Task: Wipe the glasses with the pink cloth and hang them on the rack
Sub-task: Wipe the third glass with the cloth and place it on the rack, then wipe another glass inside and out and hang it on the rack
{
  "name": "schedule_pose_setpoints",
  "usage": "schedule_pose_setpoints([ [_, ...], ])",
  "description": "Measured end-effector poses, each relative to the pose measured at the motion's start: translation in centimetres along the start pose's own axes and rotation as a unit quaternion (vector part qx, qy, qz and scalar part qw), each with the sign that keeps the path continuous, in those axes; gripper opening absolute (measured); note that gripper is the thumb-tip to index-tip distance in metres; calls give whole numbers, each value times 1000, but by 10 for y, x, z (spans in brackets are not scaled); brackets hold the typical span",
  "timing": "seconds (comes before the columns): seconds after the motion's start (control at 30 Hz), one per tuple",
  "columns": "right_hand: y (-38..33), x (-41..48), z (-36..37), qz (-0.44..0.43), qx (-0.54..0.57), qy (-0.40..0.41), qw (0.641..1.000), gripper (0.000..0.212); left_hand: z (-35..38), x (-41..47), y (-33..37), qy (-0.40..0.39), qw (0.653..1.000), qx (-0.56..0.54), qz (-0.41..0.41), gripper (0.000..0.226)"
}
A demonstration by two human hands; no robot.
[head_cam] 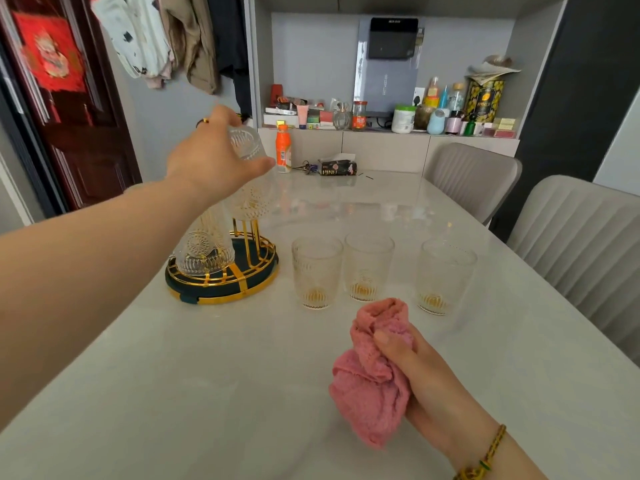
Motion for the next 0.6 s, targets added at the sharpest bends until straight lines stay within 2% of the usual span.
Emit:
schedule_pose_setpoints([
  [0.1, 0, 0, -1, 2, 3, 4, 1000, 71, 13, 5, -2, -22, 999, 32, 10, 68],
  [0.2, 0, 0, -3, 8, 13, 0, 1000, 49, 22, 12, -3, -34, 998, 57, 23, 68],
  [0.27, 1, 0, -4, 15, 12, -2, 1000, 49, 28, 17, -4, -58, 996, 69, 22, 68],
  [0.43, 3, 3, -6, 19, -16, -10, 1000, 90, 44, 25, -9, -113, 989, 92, 9, 69],
  [0.6, 5, 6, -8, 14, 11, -13, 1000, 109, 62, 25, -9, -141, 973, 182, 18, 69],
])
Point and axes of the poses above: each hand's wrist, its own x-axis towards the middle knuckle, its own z-axis out of the palm, y = z × x, the point moved 5 cm from there along x, towards the middle knuckle, and after that the axes turned 1 degree about z, right-handed, at the moved point
